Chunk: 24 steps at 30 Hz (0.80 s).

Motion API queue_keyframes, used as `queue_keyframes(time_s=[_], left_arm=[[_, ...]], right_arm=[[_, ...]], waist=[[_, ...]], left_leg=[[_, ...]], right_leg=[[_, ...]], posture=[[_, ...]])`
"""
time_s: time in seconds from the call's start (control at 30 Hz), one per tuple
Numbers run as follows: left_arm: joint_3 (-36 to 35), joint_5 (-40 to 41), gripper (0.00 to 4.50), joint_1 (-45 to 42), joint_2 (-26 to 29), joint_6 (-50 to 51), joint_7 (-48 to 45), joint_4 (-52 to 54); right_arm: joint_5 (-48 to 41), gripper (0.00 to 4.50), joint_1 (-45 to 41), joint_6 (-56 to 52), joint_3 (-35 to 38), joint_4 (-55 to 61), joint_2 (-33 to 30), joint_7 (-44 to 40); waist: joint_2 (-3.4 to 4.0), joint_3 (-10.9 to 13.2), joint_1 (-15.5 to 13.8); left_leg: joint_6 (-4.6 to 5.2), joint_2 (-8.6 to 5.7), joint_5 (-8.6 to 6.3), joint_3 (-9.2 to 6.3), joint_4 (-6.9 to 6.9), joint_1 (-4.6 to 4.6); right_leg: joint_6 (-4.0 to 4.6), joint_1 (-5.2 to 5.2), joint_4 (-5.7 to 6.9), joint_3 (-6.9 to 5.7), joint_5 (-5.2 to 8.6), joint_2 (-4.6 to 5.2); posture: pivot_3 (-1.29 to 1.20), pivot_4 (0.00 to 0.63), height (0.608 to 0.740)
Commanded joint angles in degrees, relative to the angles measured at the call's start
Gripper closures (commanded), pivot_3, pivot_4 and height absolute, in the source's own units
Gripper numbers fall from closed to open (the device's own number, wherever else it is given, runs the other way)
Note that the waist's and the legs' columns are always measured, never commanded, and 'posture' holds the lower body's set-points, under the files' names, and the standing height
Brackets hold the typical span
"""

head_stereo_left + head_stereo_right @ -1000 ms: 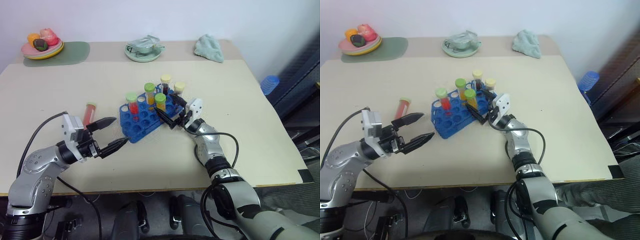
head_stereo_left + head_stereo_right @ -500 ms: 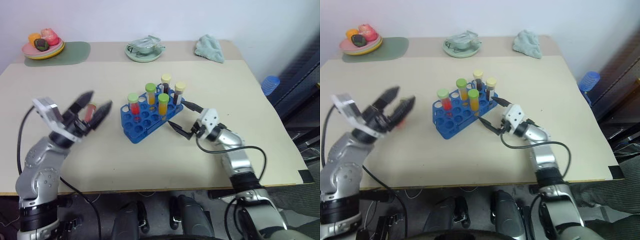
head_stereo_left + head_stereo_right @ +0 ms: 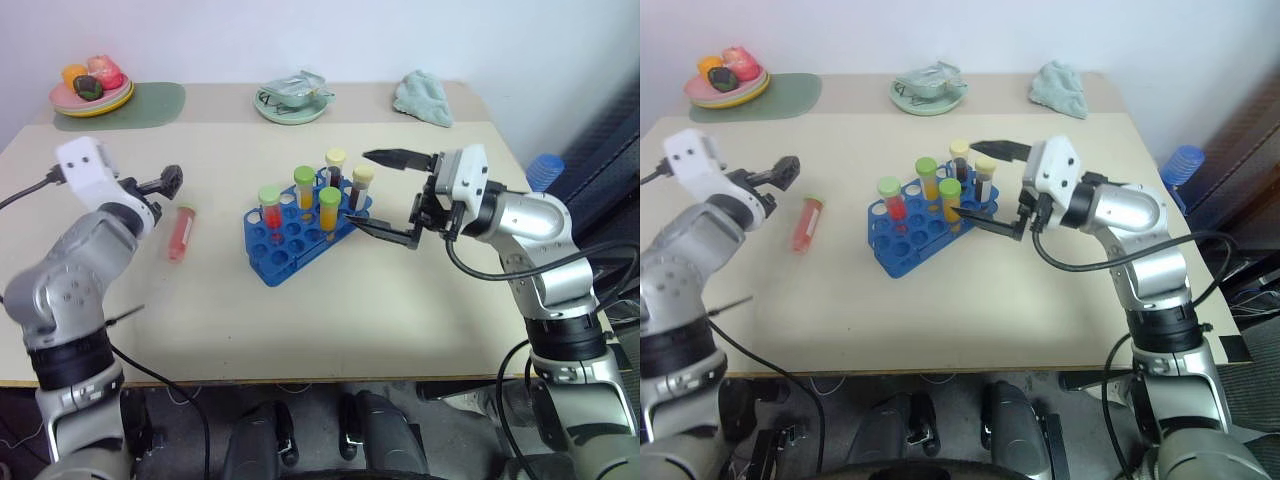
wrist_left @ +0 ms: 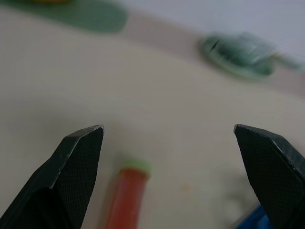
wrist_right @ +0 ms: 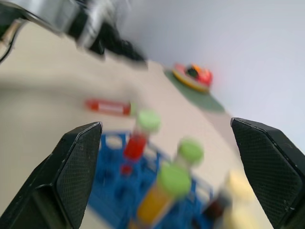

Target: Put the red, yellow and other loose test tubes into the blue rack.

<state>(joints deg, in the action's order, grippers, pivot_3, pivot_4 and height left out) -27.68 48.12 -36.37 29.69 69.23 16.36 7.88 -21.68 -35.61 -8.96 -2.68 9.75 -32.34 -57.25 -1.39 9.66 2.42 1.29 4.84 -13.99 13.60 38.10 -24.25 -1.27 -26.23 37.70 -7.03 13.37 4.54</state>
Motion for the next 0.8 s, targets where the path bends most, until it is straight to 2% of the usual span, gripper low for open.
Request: queue_keyframes(time_s=[0.03,0.17,0.33,0.63,0.8], left_arm=[[-4.27,-0.97,0.0,-7.25,1.87,12.59,3.93,-5.05],[-3.63,-7.48,0.0,-13.67,2.6,18.62,4.75,-13.4],[-1.12,-14.98,0.0,-22.43,3.01,18.53,2.66,-28.95],[4.81,-25.65,0.0,-36.38,5.02,7.61,-4.53,-58.69],[9.04,-30.46,0.0,-39.95,4.69,2.8,-8.66,-68.42]], right_arm=[[-0.13,0.09,-0.97,0.08,0.33,0.5,-0.24,-0.12],[0.6,0.09,-0.38,0.23,0.32,-0.11,-0.65,-0.09],[0.92,0.09,-0.92,-0.8,0.17,-0.49,-0.5,0.48],[1.83,0.09,-1.62,-1.81,0.05,-0.46,-1.02,0.68],[2.02,0.09,-1.25,-3.64,0.2,1.44,-1.2,1.56]], waist=[[-0.01,0.01,-0.17],[-0.01,0.01,-0.45],[-0.02,0.01,-0.43],[-0.03,0.02,0.1],[-0.04,0.03,0.09]], left_leg=[[0.0,-0.02,0.0,0.03,0.0,-0.05],[0.02,-0.1,-0.01,0.06,0.0,-0.05],[-0.02,-0.1,0.0,0.07,0.04,-0.05],[-0.06,-0.11,0.0,0.19,0.05,-0.03],[-0.07,-0.11,0.0,0.21,0.05,-0.04]], right_leg=[[-0.02,-0.07,-0.01,0.0,0.01,0.0],[-0.08,-0.04,0.0,0.0,0.04,0.03],[-0.08,-0.08,0.13,-0.02,0.04,0.03],[-0.08,-0.22,0.29,-0.03,0.04,0.07],[-0.07,-0.25,0.32,-0.02,0.04,0.07]], posture=[[0.0,0.15,0.74],[0.0,0.15,0.74],[0.0,0.15,0.74],[0.0,0.15,0.74],[0.0,0.15,0.74]])
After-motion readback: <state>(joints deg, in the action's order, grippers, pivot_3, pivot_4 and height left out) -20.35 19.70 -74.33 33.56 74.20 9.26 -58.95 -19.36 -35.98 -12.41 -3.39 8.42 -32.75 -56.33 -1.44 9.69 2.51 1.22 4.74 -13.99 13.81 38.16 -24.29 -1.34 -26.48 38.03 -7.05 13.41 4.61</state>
